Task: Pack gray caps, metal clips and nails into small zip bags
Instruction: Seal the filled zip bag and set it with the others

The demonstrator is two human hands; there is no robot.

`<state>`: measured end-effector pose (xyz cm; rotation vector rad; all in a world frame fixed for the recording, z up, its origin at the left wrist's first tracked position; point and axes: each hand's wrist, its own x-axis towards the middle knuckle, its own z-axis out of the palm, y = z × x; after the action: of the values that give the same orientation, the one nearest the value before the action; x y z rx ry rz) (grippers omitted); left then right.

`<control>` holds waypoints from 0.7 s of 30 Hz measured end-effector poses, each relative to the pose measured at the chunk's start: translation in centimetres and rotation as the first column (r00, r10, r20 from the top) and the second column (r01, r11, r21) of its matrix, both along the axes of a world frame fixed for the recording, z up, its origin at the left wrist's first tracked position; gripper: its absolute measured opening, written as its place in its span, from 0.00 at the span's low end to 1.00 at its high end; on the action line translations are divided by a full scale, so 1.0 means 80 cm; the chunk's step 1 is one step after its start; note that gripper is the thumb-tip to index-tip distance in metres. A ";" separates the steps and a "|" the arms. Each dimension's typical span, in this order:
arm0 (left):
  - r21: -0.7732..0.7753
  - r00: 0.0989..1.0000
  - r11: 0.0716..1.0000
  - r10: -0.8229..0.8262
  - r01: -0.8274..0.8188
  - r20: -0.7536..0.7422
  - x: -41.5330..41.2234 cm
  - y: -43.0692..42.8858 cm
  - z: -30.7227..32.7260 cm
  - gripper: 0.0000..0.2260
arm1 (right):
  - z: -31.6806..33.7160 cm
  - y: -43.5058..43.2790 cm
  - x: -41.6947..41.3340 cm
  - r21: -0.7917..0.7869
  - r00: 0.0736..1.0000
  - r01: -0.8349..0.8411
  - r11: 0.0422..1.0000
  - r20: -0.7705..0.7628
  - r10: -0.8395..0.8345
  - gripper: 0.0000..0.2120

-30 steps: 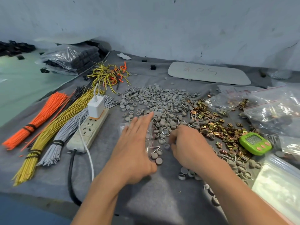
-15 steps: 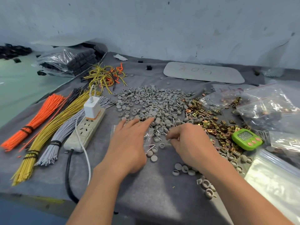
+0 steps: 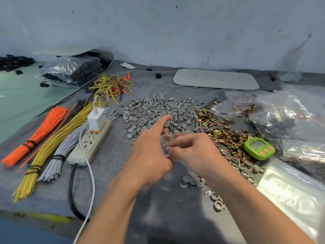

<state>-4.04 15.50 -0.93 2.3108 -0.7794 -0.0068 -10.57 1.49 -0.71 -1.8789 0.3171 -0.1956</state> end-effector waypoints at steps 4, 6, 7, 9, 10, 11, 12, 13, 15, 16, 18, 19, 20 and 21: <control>-0.054 0.997 0.997 -0.066 0.064 -0.050 -0.019 -0.018 0.008 0.53 | 0.004 0.002 -0.003 -0.041 1.000 -0.017 0.999 0.006 0.017 0.08; 0.002 0.991 0.993 -0.117 0.117 -0.058 -0.022 -0.016 0.011 0.56 | 0.007 -0.005 -0.004 -0.092 1.000 0.028 0.995 0.015 -0.027 0.10; 0.036 0.987 0.989 -0.144 0.147 -0.071 -0.022 -0.013 0.013 0.57 | 0.010 -0.011 -0.006 -0.074 0.999 0.039 0.996 0.022 -0.038 0.10; 0.101 0.976 0.973 -0.197 0.206 -0.089 -0.021 -0.005 0.016 0.56 | 0.017 -0.022 -0.012 -0.016 1.000 -0.008 1.000 0.018 0.008 0.10; 0.122 0.974 0.968 -0.209 0.219 -0.088 -0.021 -0.002 0.017 0.54 | 0.020 -0.028 -0.016 -0.016 0.998 -0.056 0.998 0.002 0.056 0.10; 0.129 0.974 0.967 -0.209 0.219 -0.084 -0.021 -0.001 0.017 0.51 | 0.022 -0.032 -0.020 -0.025 0.994 -0.104 0.994 -0.018 0.104 0.10; 0.119 0.976 0.970 -0.202 0.210 -0.081 -0.023 -0.001 0.018 0.47 | 0.022 -0.035 -0.023 -0.038 0.990 -0.141 0.989 -0.032 0.140 0.09; 0.095 0.978 0.975 -0.193 0.200 -0.083 -0.025 -0.002 0.017 0.43 | 0.021 -0.036 -0.024 -0.047 0.987 -0.155 0.987 -0.041 0.153 0.08; 0.031 0.980 0.984 -0.174 0.178 -0.094 -0.029 -0.005 0.017 0.35 | 0.019 -0.033 -0.025 -0.049 0.993 -0.117 0.992 -0.039 0.116 0.05; 0.002 0.981 0.986 -0.163 0.164 -0.101 -0.032 -0.006 0.018 0.34 | 0.018 -0.029 -0.024 -0.041 0.996 -0.082 0.996 -0.033 0.081 0.04; -0.048 0.982 0.988 -0.150 0.145 -0.117 -0.035 -0.010 0.019 0.33 | 0.018 -0.026 -0.022 -0.059 1.000 -0.004 0.998 -0.017 0.003 0.03; -0.070 0.981 0.987 -0.150 0.142 -0.123 -0.037 -0.012 0.019 0.32 | 0.018 -0.025 -0.020 -0.099 0.999 0.033 0.995 -0.009 -0.034 0.04; -0.083 0.981 0.986 -0.151 0.141 -0.122 -0.038 -0.014 0.018 0.30 | 0.019 -0.024 -0.019 -0.143 0.998 0.060 0.988 0.000 -0.061 0.06; -0.089 0.983 0.987 -0.147 0.137 -0.115 -0.040 -0.016 0.016 0.30 | 0.020 -0.023 -0.018 -0.160 0.996 0.085 0.983 0.012 -0.084 0.06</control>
<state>-7.22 14.21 0.39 2.1529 -0.8645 -0.1743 -12.05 -0.33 0.88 -2.0254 0.3883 -0.2908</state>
